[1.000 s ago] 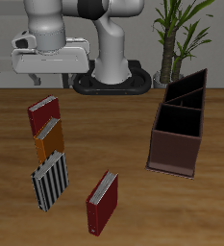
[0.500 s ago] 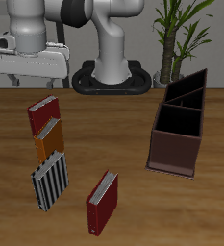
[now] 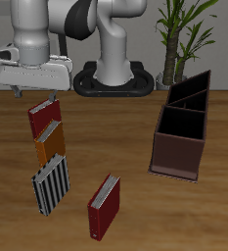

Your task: Place the orange book into the left desk caddy's right compartment

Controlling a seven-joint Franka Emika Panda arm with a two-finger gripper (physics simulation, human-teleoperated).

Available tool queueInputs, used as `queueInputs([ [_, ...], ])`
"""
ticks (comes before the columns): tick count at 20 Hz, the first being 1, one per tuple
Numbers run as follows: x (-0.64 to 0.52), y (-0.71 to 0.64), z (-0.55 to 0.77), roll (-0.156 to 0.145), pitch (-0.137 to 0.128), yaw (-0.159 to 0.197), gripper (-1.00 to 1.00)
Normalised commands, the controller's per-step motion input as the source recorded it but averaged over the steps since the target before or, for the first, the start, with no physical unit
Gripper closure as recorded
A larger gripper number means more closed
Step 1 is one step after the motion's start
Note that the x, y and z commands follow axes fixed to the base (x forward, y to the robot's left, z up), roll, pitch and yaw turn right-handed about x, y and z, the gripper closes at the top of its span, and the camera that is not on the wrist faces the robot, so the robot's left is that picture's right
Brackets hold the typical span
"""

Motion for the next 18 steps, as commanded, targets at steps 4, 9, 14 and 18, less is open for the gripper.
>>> queueInputs([
  [4,-0.01,0.01,-0.3,-0.027,-0.013,-0.031,-1.0],
  [9,0.0,0.01,-0.27,0.001,0.011,-0.048,-1.0],
  [14,-0.02,0.0,-0.35,0.012,0.028,-0.038,-1.0],
  [18,-0.07,0.03,-0.34,0.002,0.003,-0.043,-1.0],
])
